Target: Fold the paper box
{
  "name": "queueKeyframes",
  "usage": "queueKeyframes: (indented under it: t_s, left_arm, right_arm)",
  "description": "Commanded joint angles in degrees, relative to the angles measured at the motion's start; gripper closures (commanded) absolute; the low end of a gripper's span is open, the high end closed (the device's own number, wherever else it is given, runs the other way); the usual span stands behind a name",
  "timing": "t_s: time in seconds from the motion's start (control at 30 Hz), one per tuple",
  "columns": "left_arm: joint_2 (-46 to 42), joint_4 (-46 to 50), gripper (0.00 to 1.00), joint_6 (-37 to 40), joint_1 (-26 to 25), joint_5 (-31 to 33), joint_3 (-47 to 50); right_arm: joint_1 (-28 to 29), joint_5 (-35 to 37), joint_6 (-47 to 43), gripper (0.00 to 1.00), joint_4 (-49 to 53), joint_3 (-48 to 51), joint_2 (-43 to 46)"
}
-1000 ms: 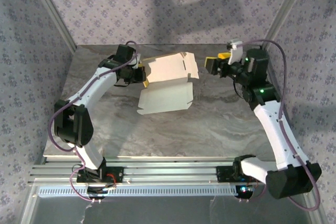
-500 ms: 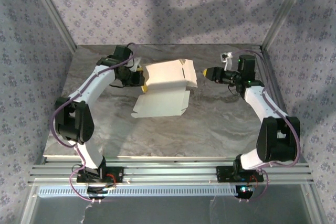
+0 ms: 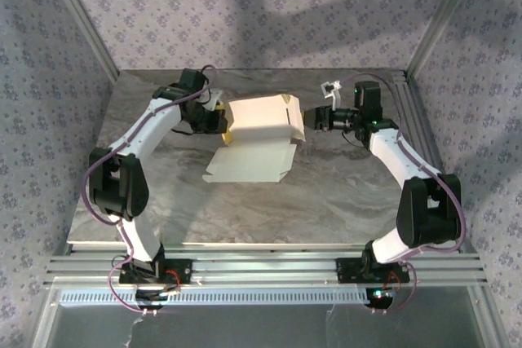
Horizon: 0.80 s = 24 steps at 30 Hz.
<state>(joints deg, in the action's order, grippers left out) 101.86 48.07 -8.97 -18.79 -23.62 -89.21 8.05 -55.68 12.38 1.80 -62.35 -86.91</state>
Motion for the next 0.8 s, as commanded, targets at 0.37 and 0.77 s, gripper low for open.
queueKeyframes:
  t_s: [0.37,0.77]
  left_arm:
    - [0.78,2.37,1.00,0.80,-1.32,-0.20,-3.24]
    - [1.14,3.14,1.00,0.80,-1.82,0.23,-4.34]
  right_arm:
    - [3.43,-1.57,-2.97,0.55,3.19,-0.79,4.11]
    - [4.28,-1.18,-3.81,0.50,4.79,-0.30,6.43]
